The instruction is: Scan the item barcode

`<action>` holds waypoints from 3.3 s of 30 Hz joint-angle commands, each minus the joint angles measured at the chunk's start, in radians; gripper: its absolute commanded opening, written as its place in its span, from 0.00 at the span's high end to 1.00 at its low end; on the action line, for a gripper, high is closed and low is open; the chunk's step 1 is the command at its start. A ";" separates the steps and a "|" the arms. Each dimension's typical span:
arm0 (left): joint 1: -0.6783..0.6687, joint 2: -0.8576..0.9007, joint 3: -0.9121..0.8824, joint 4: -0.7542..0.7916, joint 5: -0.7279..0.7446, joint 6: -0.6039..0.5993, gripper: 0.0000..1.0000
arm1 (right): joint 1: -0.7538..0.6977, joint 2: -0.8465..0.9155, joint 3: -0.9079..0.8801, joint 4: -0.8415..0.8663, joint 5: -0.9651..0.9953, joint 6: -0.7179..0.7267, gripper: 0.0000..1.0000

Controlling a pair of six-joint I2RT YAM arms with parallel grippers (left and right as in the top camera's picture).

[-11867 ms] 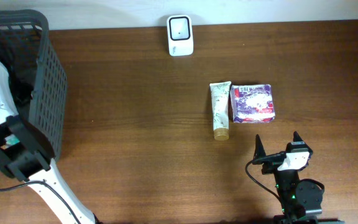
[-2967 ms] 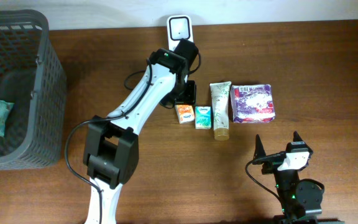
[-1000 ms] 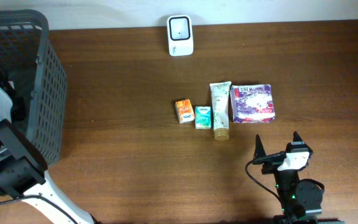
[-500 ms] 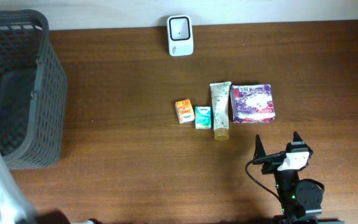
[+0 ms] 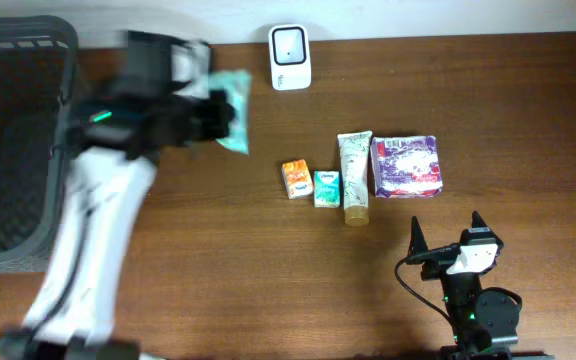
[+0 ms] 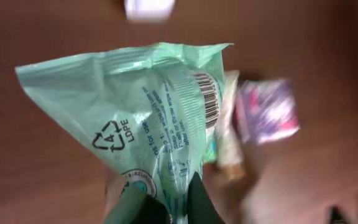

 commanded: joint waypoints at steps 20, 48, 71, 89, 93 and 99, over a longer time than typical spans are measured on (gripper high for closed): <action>-0.026 0.471 0.324 -0.330 0.011 0.208 0.03 | -0.006 -0.006 -0.008 -0.003 0.006 0.000 0.01; -0.018 0.483 0.100 -0.061 -0.293 0.118 1.00 | -0.006 -0.006 -0.008 -0.003 0.006 0.000 0.01; -0.003 0.477 0.787 -0.499 -0.152 0.089 0.21 | -0.006 -0.006 -0.008 -0.003 0.006 0.000 0.01; 0.254 0.399 0.975 -0.628 -0.159 0.095 0.01 | -0.006 -0.006 -0.008 -0.003 0.006 0.000 0.01; 0.254 0.399 0.975 -0.628 -0.160 0.095 0.01 | -0.006 -0.006 -0.008 -0.003 0.006 0.000 0.01; 0.254 0.399 0.975 -0.628 -0.163 0.095 0.01 | -0.006 -0.006 -0.008 -0.003 0.006 0.000 0.01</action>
